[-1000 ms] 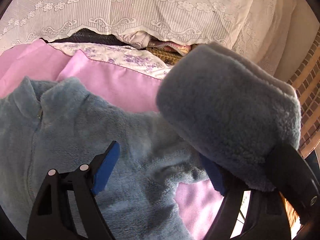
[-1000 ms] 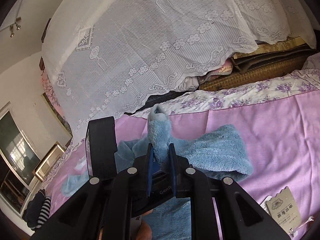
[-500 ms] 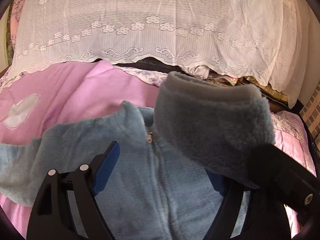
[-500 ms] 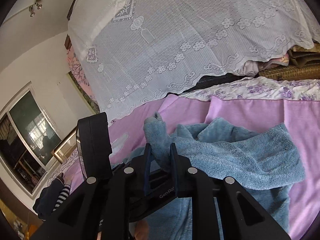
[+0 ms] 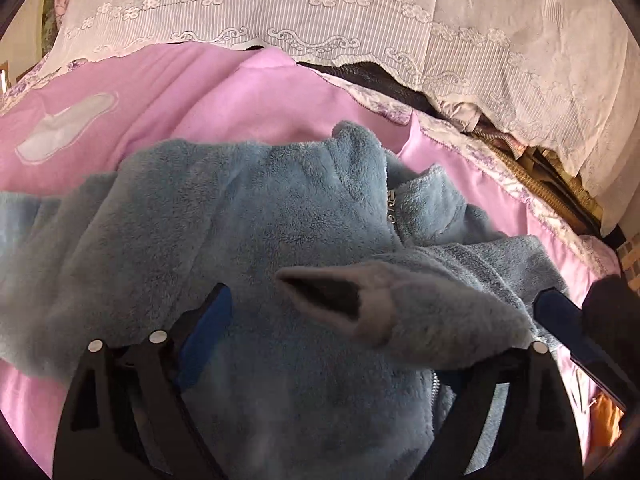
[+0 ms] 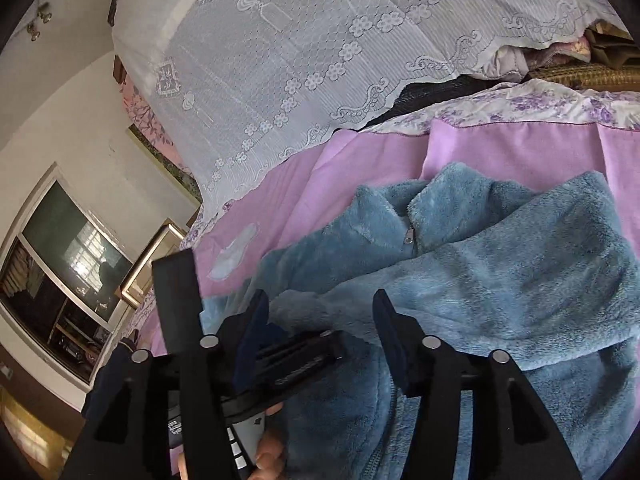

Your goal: Fold small clothes

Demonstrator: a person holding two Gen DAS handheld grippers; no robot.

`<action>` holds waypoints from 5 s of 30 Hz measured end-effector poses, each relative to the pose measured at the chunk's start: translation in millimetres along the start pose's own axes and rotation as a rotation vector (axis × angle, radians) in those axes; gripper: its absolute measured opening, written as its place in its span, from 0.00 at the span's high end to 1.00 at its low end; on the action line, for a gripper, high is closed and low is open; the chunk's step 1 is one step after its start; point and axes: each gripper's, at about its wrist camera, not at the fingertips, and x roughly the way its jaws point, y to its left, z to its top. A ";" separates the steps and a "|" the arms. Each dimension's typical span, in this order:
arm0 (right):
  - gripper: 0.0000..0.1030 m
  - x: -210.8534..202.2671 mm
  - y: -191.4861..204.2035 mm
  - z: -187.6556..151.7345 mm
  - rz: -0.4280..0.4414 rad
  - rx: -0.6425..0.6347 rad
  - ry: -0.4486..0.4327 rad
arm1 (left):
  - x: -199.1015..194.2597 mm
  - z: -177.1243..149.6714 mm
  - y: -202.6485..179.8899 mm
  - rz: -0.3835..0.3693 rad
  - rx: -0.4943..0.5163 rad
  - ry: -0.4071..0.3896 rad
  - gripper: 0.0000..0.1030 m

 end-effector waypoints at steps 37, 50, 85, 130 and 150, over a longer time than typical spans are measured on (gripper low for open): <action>0.41 -41.1 -133.5 -2.3 -0.164 0.267 -0.005 | 14.4 -21.1 -25.9 0.122 0.167 0.082 0.04; 0.25 -28.0 -114.7 -5.2 -0.232 0.139 0.020 | -85.8 7.2 91.3 0.086 -0.134 -0.033 0.04; 0.48 140.4 114.1 -92.5 -0.134 -0.209 0.237 | -93.8 16.8 338.5 -0.110 -0.630 -0.098 0.78; 0.80 110.4 65.4 -63.6 0.380 0.337 0.278 | -106.9 -36.1 66.9 0.057 0.388 -0.197 0.88; 0.88 -12.0 -8.0 23.3 0.302 0.162 0.024 | -85.3 -15.7 -105.3 -0.075 0.479 -0.222 0.88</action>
